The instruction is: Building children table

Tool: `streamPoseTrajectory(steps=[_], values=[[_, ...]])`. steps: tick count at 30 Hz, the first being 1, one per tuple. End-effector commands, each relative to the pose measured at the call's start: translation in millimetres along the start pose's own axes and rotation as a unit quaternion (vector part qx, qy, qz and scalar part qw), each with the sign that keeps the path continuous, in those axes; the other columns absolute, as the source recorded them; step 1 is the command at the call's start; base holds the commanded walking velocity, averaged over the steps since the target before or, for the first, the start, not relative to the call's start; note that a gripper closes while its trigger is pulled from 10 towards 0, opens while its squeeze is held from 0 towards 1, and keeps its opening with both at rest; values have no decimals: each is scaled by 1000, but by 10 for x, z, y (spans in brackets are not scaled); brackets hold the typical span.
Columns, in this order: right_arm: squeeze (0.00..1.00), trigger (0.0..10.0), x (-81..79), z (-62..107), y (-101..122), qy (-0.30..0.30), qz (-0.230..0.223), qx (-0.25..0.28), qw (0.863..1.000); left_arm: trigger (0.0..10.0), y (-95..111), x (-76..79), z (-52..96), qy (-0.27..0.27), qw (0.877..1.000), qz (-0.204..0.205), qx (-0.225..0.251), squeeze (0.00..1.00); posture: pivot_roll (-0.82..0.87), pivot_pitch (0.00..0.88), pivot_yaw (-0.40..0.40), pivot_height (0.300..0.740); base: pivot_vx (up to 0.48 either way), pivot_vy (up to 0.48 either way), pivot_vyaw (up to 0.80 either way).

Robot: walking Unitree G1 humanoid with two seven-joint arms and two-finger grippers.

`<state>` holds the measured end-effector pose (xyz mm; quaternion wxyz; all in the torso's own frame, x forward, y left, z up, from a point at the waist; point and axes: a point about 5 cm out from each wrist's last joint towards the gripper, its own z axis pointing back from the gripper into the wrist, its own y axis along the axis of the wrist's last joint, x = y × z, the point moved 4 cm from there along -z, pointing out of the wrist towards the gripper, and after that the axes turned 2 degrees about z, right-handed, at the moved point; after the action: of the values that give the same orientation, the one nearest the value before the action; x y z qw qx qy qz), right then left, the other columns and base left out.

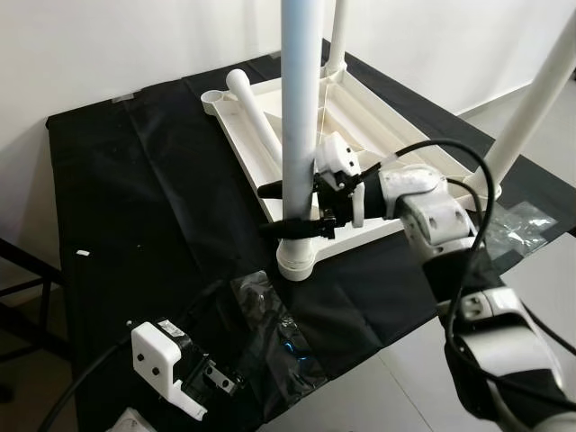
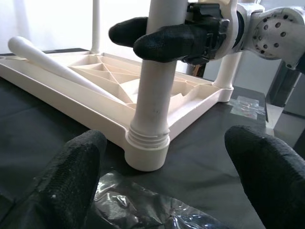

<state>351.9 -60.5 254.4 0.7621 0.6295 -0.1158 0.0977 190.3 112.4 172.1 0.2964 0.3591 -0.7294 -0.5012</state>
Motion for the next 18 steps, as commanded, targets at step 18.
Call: streamPoseTrajectory(steps=[18], values=[[0,0,-227,-215,-693,-338,-138,-17,931,10000,-1,-27,33,-2,1000,5,-13,0,34,202,42,740,0,0,0]])
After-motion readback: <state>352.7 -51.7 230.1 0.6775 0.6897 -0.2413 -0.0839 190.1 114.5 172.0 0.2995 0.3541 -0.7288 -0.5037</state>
